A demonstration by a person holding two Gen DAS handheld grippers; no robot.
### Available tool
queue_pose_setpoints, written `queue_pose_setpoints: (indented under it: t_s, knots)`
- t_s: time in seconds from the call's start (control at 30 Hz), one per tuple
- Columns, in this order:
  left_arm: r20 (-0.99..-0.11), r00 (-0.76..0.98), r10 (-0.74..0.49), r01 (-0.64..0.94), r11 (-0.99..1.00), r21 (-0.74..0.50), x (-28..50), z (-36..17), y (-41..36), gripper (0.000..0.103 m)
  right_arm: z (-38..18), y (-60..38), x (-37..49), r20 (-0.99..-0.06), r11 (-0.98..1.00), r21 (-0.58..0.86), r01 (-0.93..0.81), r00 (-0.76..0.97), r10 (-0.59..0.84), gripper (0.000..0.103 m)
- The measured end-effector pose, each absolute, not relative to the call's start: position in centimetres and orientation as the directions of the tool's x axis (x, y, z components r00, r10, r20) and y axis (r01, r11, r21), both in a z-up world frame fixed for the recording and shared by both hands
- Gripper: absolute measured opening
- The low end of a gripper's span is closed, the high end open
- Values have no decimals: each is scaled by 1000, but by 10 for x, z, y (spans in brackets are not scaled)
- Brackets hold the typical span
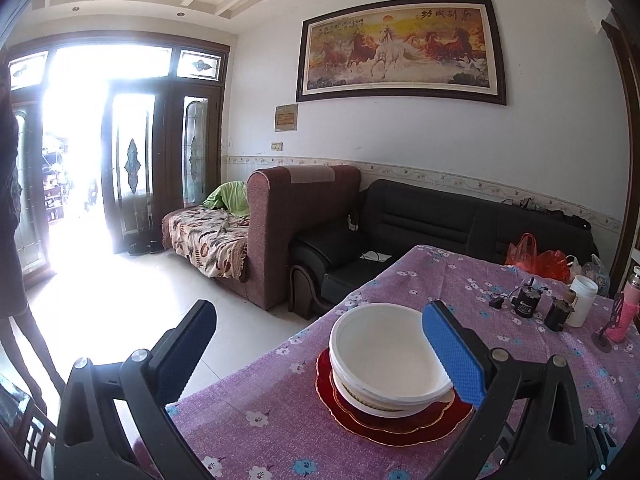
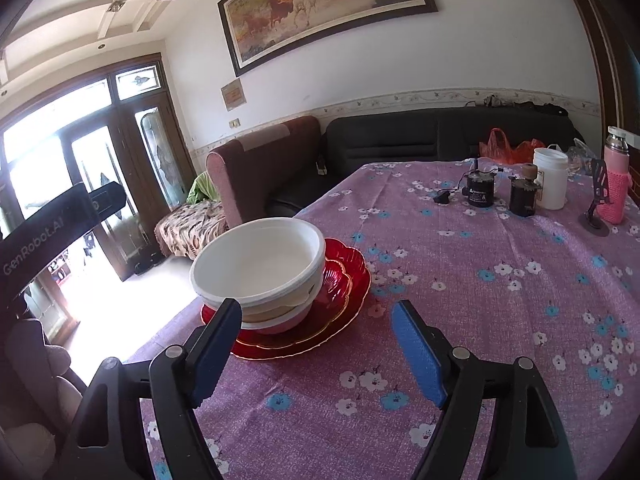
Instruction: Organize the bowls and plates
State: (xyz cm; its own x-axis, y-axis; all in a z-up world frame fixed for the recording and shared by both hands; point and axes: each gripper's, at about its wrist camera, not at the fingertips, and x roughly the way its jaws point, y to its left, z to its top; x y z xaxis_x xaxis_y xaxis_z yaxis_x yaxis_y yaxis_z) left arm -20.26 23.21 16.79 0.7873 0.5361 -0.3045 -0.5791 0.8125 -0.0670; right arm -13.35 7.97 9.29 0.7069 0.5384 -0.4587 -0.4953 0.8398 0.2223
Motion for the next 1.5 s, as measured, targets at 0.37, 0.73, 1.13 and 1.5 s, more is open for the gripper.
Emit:
queue_pose_setpoints:
  t_s: [0.37, 0.73, 1.13, 1.5]
  knots:
    - [-296, 788, 539, -582, 810, -75, -201, 161, 225, 103, 85, 84, -150, -456, 870, 116, -479, 753, 475, 86]
    - [-224, 785, 578, -609, 785, -111, -221, 173, 209, 103, 79, 69, -162, -449, 874, 112, -472, 761, 468, 88]
    - [-295, 857, 422, -449, 893, -25, -188, 186, 137, 103, 96, -26, -156, -439, 939, 154, -307, 830, 343, 90]
    - [-449, 881, 147, -126, 989, 77, -135, 173, 54, 103, 125, -73, -135, -473, 976, 67, -205, 855, 212, 91]
